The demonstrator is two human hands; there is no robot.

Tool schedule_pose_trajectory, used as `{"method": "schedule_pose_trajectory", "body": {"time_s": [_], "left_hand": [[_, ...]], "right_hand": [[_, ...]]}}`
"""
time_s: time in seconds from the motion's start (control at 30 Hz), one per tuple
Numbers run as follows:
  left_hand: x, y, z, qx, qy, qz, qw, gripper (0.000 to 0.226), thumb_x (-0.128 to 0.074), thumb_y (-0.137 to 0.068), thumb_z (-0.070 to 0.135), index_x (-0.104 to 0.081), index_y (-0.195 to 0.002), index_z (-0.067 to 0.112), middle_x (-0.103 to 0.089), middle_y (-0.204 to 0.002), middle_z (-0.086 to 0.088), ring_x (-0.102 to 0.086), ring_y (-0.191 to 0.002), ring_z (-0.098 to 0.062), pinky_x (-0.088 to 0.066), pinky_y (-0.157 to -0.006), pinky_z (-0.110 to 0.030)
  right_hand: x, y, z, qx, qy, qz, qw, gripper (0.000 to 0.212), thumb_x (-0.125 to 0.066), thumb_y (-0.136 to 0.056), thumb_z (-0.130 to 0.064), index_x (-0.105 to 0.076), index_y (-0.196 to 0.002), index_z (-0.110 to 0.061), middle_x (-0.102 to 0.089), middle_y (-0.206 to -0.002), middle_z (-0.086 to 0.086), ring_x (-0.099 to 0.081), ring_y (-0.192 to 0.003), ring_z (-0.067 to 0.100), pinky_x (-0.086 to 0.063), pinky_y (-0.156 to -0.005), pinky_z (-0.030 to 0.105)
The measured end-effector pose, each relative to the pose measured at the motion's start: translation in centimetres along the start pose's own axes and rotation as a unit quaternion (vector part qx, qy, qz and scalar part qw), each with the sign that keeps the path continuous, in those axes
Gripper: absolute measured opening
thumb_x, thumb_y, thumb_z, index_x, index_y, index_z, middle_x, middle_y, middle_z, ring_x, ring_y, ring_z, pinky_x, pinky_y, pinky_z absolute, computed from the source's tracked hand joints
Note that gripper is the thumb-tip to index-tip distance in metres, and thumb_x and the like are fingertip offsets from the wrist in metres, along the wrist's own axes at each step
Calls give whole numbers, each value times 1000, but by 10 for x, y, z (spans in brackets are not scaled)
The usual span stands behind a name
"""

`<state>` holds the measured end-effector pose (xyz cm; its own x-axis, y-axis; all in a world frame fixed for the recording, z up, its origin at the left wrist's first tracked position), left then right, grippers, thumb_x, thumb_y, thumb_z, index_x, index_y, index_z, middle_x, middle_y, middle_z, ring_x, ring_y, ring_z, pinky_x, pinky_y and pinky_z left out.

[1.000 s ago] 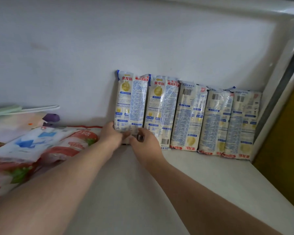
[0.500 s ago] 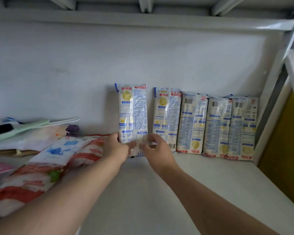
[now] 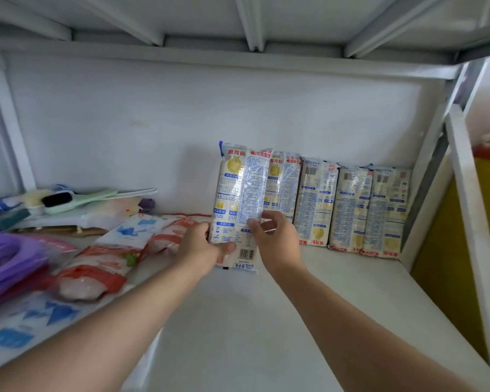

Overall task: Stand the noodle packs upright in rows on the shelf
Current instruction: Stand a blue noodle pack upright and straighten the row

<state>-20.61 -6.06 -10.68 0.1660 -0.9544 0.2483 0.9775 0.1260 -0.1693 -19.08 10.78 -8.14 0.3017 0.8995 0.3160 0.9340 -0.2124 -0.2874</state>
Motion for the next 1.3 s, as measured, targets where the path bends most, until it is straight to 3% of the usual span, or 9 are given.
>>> {"method": "schedule_pose_trajectory", "body": {"time_s": [0.23, 0.43, 0.57, 0.7, 0.83, 1.0, 1.13, 1.23, 1.3], "left_hand": [[-6, 19, 12, 0, 8, 6, 1000, 32, -84, -76, 7, -63, -98, 19, -73, -90, 3, -69, -74, -13, -53, -63, -25], [-3, 23, 9, 7, 4, 53, 999, 33, -85, -74, 10, -63, -98, 17, -74, -88, 1, -70, -74, -17, -56, -65, -32], [-1, 30, 23, -55, -38, 125, 990, 30, -81, -78, 31, -58, -93, 21, -69, -82, 7, -64, -70, -11, -47, -58, -30], [2, 41, 39, -153, -117, 189, 963, 28, -66, -89, 35, -47, -93, 14, -67, -85, -1, -63, -80, -27, -32, -55, -35], [-1, 46, 47, -214, -132, 205, 946, 22, -53, -93, 40, -51, -91, 18, -61, -81, 7, -62, -77, -19, -44, -57, -31], [-25, 64, 54, -291, -290, 231, 882, 31, -74, -84, 20, -64, -109, 6, -63, -87, -7, -64, -79, -24, -57, -63, -39], [-35, 65, 52, -281, -308, 131, 900, 41, -69, -78, 24, -54, -115, 15, -51, -97, -1, -54, -86, -19, -51, -71, -32], [-24, 49, 49, -163, -176, -39, 970, 48, -77, -68, 37, -56, -110, 24, -50, -106, 4, -53, -100, -14, -47, -80, -27], [-6, 33, 52, -103, -75, -41, 991, 38, -82, -74, 36, -59, -103, 26, -58, -110, 6, -58, -101, -10, -45, -76, -23]], "right_hand": [[9, 9, -10, 14, 9, 17, 1000, 42, -64, -100, -34, -58, -137, -18, -62, -90, -17, -63, -82, 2, -53, -68, 22], [10, 16, -17, 35, 41, 23, 998, 40, -65, -98, -30, -59, -136, -20, -66, -101, -12, -66, -94, 11, -53, -78, 26], [0, 27, -31, 90, 72, 32, 993, 49, -67, -96, -30, -53, -142, -20, -52, -123, -7, -58, -118, 15, -44, -94, 23], [-7, 35, -46, 121, 60, 33, 990, 63, -69, -93, -42, -47, -147, -18, -42, -125, -8, -53, -124, 13, -40, -99, 20], [-12, 37, -52, 96, 29, 30, 995, 59, -71, -80, -65, -61, -120, -22, -52, -120, -5, -61, -112, 15, -50, -103, 33], [-10, 33, -52, 9, -103, 24, 994, 45, -78, -81, -52, -67, -89, -9, -75, -83, 11, -74, -76, 24, -62, -73, 37], [1, 23, -42, -26, -104, 27, 994, 23, -65, -97, -32, -65, -87, -11, -71, -76, 7, -66, -67, 21, -53, -59, 30], [13, 15, -35, -34, -96, 8, 995, 21, -62, -100, -31, -62, -94, -11, -72, -84, 8, -70, -69, 29, -55, -56, 32], [23, 10, -32, -21, -97, -7, 995, 18, -61, -101, -31, -60, -98, -14, -71, -84, 2, -69, -64, 21, -53, -50, 28]]}}
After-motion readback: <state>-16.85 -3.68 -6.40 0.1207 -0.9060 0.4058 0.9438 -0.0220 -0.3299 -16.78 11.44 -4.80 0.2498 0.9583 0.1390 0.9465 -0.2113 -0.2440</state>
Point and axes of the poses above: each hand's wrist, its own y-axis away from the middle knuckle, its own x-axis out of the back of the hand, z = x × y, the point moved 5 cm from there along -y, towards the middle knuckle
